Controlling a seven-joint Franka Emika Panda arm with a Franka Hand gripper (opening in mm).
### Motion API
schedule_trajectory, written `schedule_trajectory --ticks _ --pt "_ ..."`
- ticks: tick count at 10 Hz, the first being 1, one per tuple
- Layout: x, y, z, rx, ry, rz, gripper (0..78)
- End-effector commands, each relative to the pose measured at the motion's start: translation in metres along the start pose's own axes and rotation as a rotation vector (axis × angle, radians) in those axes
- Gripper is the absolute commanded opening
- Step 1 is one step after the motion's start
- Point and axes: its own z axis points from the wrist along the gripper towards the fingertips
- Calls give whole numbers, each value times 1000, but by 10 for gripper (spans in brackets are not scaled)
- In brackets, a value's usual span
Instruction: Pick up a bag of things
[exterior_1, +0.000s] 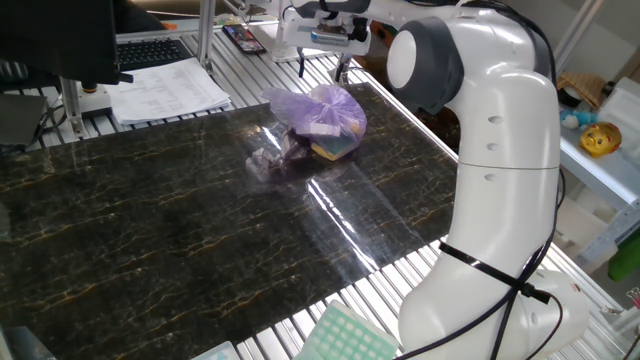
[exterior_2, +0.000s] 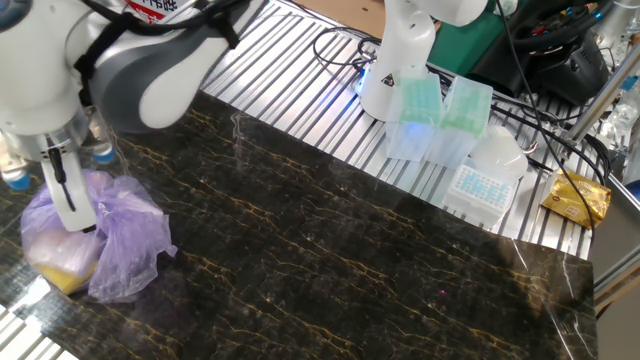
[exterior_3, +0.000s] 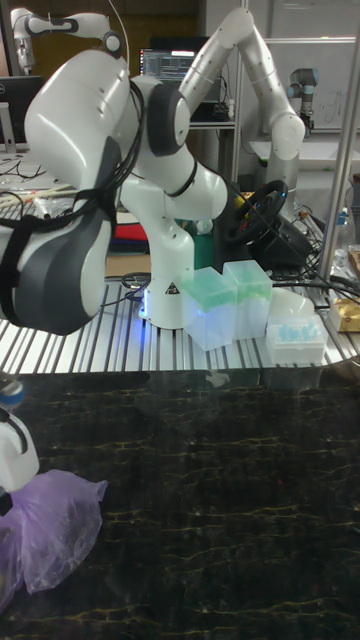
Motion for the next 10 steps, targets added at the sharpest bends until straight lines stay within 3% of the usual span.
schedule_trajectory --ticks 1,8,10 --pt "0 -4 1 -21 11 22 774" --pt "2 -16 34 -38 4 21 774" --pt "3 -18 41 -22 -1 26 774"
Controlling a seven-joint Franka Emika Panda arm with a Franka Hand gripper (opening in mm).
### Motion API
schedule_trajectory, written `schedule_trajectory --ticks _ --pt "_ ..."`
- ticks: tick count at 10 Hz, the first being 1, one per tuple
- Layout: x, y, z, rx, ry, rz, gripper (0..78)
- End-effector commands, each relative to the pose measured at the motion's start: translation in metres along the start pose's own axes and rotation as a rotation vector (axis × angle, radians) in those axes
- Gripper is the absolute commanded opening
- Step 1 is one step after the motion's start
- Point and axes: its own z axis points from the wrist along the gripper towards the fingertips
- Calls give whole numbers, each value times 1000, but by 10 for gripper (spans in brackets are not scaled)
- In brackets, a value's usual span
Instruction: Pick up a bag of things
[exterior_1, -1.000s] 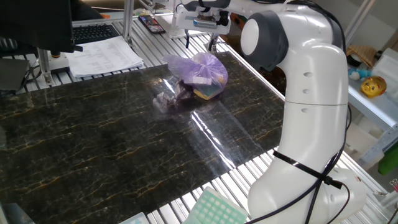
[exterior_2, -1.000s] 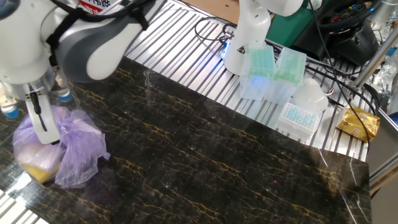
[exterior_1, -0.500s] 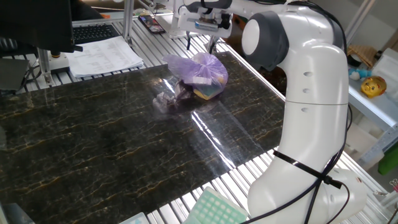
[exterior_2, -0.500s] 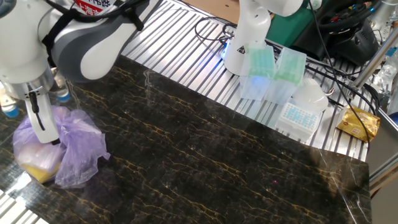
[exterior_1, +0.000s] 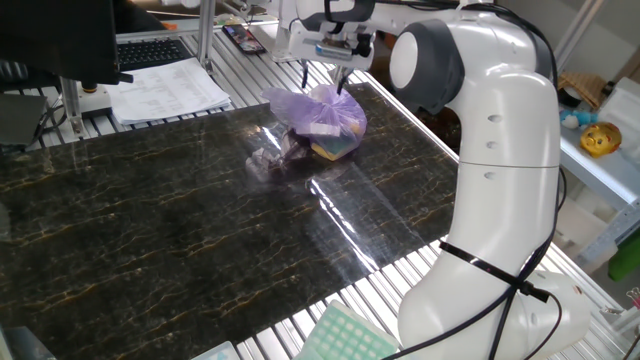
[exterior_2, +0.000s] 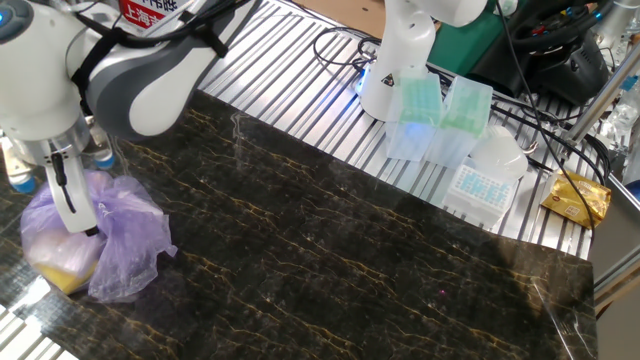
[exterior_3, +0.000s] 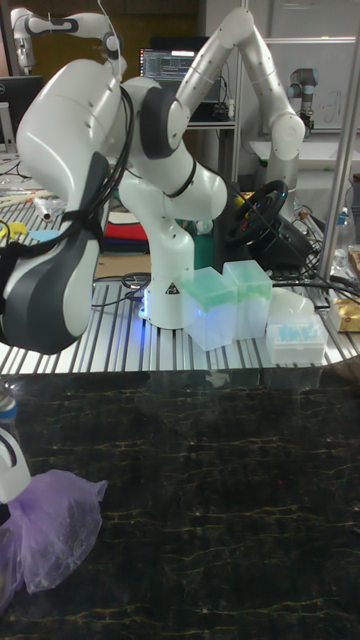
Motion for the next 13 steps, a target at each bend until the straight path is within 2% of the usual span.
schedule_trajectory --ticks 1,2,4,9,13 --pt "0 -3 6 19 -9 5 774" --pt "0 -5 11 34 -1 16 774" --pt "-1 -13 22 35 0 -1 774" --pt "3 -16 23 53 26 -1 774" --pt "4 -18 27 62 20 3 774"
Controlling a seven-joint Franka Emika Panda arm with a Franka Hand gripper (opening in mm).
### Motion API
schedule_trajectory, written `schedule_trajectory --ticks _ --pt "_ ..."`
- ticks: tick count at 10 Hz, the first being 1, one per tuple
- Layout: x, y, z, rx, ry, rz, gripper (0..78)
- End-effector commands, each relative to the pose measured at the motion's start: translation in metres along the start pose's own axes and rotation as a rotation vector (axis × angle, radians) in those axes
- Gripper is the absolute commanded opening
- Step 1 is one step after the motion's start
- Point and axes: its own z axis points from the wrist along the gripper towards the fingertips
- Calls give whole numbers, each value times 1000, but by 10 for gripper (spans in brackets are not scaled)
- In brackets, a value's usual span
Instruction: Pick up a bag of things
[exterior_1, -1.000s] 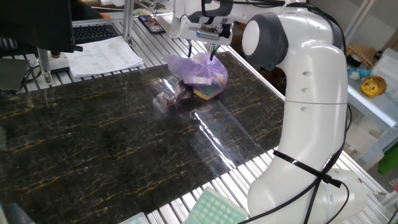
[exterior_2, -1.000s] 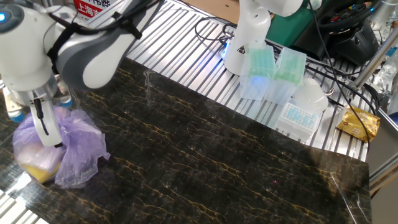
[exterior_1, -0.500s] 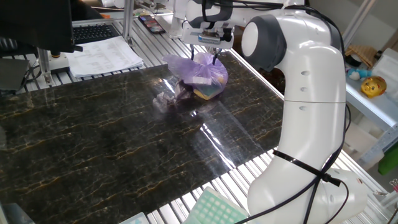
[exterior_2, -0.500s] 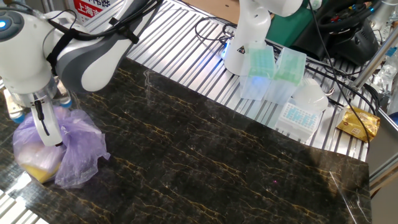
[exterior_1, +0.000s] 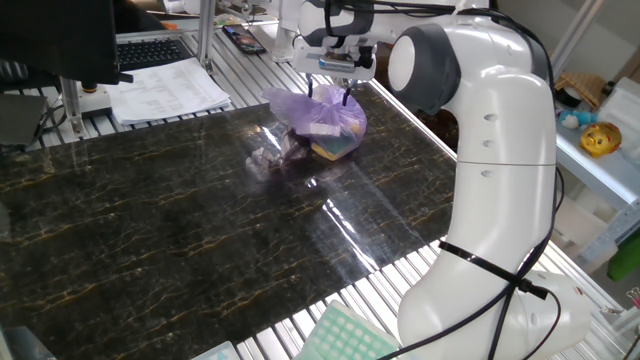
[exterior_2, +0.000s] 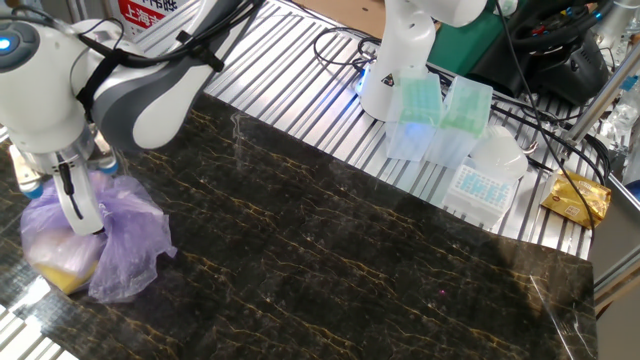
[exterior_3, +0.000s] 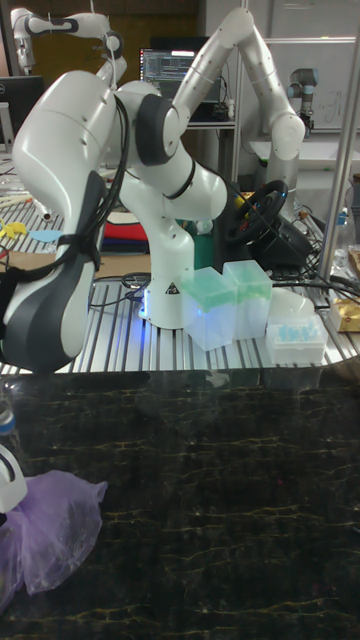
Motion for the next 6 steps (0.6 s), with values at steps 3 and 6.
schedule_trajectory --ticks 3,6 --pt "-1 -1 -2 6 -7 1 774" --pt "-1 -1 -2 -49 52 -19 774"
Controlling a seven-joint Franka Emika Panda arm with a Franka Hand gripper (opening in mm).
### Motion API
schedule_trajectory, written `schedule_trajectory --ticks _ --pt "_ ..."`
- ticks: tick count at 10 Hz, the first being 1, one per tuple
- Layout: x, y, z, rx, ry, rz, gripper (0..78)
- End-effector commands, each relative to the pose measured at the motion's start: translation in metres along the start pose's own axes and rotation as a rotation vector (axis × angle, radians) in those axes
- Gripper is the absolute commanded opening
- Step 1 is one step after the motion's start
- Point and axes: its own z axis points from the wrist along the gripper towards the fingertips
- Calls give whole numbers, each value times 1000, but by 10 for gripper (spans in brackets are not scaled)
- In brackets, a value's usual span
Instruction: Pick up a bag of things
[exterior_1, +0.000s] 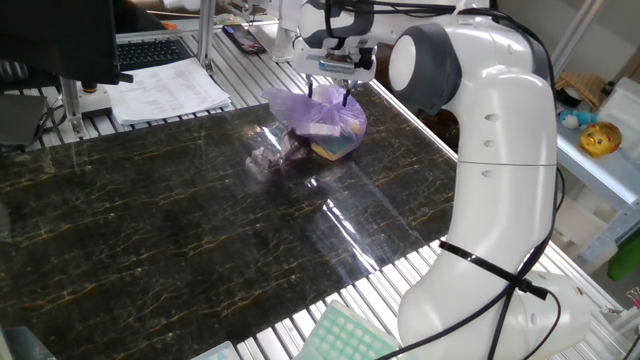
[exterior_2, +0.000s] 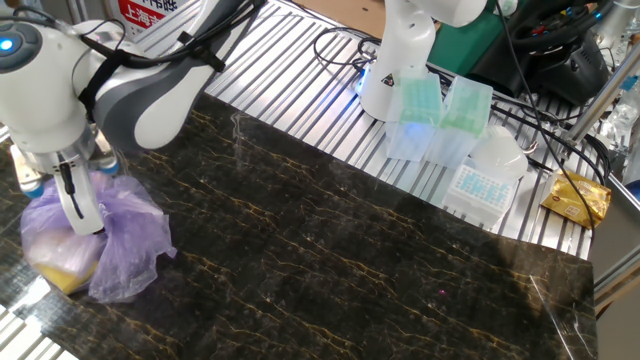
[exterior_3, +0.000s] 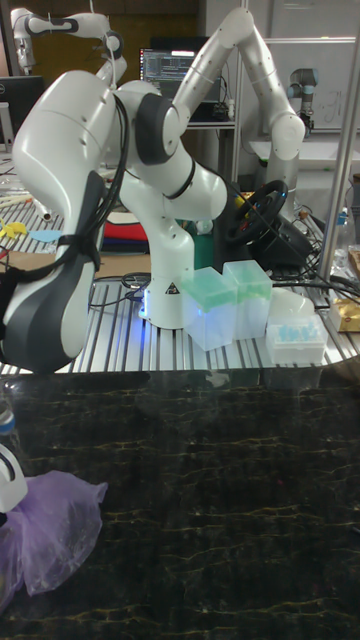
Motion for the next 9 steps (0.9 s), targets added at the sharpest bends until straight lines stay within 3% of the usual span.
schedule_trajectory --ticks 1,2,3,4,5,6,7,9 --pt "-1 0 -2 -77 92 -33 774" --pt "-1 0 -2 -83 94 -41 774" --pt "-1 0 -2 -41 66 -56 774" --pt "-1 0 -2 -19 58 -63 774" --pt "-1 2 4 -2 87 -44 774" --pt "-2 6 12 36 113 -18 774" --pt "-2 8 17 64 112 -9 774" --pt "-2 8 17 78 136 -3 774"
